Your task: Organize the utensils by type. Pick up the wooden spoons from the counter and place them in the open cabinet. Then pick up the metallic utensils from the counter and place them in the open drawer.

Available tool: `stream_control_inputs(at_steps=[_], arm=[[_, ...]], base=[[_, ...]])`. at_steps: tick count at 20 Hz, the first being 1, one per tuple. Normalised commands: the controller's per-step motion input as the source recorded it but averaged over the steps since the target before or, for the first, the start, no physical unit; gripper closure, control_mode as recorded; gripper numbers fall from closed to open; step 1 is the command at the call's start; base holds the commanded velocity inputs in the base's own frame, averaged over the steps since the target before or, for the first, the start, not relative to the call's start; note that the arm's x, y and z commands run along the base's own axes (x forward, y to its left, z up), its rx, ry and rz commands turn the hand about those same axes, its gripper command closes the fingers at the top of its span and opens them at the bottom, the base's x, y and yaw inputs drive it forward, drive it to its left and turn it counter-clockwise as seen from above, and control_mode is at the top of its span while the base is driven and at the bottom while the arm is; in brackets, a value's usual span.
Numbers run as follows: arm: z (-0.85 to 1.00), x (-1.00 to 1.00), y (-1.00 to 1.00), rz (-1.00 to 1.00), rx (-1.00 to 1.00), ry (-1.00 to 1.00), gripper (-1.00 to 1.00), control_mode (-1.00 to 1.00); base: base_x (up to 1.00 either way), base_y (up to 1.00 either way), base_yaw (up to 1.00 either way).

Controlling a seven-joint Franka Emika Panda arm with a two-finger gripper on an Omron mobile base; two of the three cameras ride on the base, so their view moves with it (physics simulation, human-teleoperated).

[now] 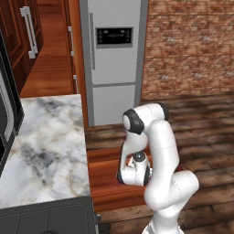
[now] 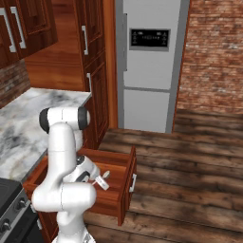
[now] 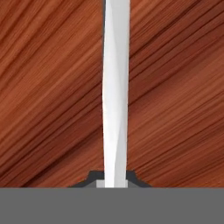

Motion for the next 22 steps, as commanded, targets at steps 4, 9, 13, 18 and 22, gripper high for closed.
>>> stream_control_inputs(at_steps=[4, 9, 13, 18, 22], arm=[[-0.14, 0.09, 0.00, 0.00, 0.01, 0.00, 1.00, -1.00], [0.00, 0.11, 0.04, 0.00, 0.03, 0.00, 1.00, -1.00], [0.00, 0.06, 0.13, 0.00, 0.01, 0.00, 1.00, -1.00], [0.00, 0.08, 0.10, 0.00, 0.03, 0.00, -1.00, -1.00], [0.08, 0.07, 0.01, 0.00, 0.10, -0.01, -1.00, -1.00]], base=[[0.00, 0.00, 0.00], [0.00, 0.00, 0.00], [0.00, 0.00, 0.00], [0.00, 0.00, 0.00], [0.00, 0.00, 0.00]])
